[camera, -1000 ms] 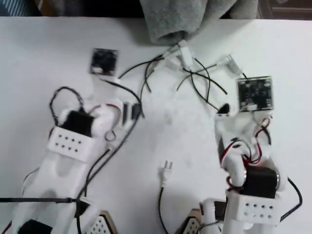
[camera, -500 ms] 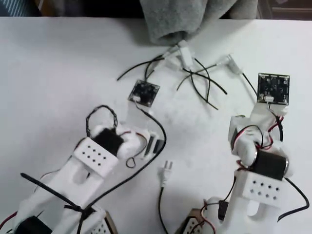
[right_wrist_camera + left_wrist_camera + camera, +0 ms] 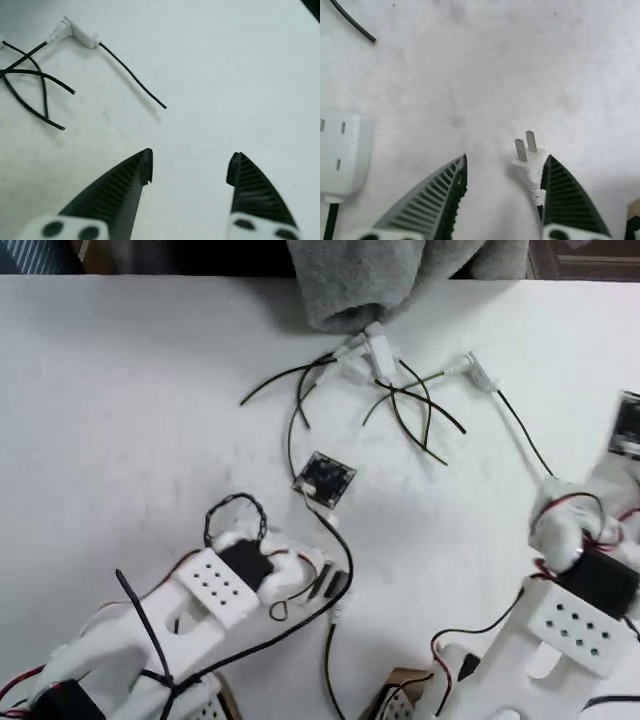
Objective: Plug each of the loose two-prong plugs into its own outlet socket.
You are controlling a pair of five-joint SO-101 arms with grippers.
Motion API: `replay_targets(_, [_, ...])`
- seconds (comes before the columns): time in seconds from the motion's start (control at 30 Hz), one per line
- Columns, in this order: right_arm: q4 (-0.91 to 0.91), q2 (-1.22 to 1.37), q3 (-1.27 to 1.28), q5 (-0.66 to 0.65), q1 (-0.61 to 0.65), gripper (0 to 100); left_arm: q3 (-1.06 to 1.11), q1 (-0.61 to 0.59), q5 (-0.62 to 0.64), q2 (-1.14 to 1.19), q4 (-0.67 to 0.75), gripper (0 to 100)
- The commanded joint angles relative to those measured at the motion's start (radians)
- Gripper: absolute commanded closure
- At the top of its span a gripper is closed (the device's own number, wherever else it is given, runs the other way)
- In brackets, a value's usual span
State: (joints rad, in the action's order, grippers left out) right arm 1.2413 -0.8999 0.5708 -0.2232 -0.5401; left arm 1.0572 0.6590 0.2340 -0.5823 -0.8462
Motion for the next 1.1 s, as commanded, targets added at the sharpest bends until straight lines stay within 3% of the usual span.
replay_targets(0.0, [-0.002,0.005,-0.074,-0.023,-0.076,75.5,-0.003,0.016,-0.009,0.002,0.017,75])
replay_targets(0.4, [-0.028,0.008,-0.103,-0.029,-0.054,75.5,-0.005,0.067,-0.009,0.002,-0.011,75])
replay_targets(0.63, [-0.002,0.008,-0.101,-0.031,-0.008,75.5,0.061,0.044,0.089,0.005,0.1,75])
replay_targets(0.83, [0.013,0.008,-0.1,-0.031,-0.008,75.5,0.115,0.054,0.098,0.005,0.199,76])
replay_targets(1.07, [0.018,0.008,-0.1,-0.031,-0.008,75.5,0.127,0.189,0.1,0.005,0.209,76])
